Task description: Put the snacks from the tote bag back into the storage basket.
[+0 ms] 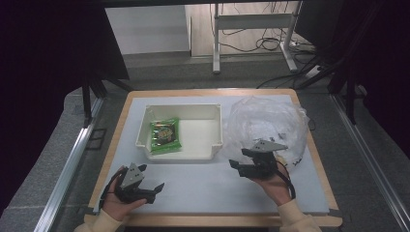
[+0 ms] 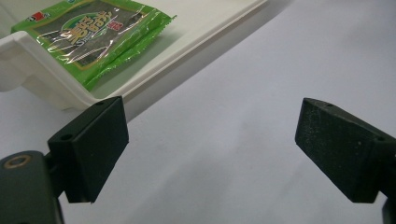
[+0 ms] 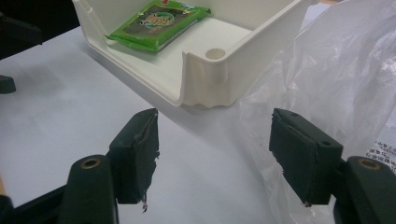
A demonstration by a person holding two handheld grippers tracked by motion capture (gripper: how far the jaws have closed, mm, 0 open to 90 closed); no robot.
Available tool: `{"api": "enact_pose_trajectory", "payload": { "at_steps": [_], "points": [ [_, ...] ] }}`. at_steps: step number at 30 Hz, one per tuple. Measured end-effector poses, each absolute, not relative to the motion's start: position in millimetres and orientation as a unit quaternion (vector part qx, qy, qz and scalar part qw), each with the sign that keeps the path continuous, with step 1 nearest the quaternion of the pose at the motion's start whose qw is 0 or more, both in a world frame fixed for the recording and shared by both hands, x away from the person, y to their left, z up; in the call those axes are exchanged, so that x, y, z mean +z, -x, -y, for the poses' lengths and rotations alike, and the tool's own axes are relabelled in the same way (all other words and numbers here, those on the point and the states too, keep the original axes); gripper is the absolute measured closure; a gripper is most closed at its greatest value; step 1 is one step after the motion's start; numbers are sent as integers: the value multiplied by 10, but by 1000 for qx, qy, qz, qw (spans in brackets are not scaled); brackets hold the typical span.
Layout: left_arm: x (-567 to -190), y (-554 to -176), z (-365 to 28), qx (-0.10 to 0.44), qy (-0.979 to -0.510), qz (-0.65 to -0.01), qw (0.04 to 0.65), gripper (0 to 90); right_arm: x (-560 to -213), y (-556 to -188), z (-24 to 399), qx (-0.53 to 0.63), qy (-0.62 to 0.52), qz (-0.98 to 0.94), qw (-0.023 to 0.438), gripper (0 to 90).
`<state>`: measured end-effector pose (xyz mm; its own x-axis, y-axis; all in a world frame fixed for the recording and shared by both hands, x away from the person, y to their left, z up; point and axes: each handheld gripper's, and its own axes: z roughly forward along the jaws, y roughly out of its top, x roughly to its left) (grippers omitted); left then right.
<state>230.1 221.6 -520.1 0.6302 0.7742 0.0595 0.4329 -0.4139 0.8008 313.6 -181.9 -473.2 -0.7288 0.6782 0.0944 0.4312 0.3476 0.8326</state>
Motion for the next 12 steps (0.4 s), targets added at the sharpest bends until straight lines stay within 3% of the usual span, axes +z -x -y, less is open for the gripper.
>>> {"api": "enact_pose_trajectory", "payload": {
  "at_steps": [12],
  "points": [
    [-5204, -2308, -2187, 214, -818, -366, 389, 95, -4712, -3108, 1801, 462, -336, -810, 133, 326]
  ]
}}
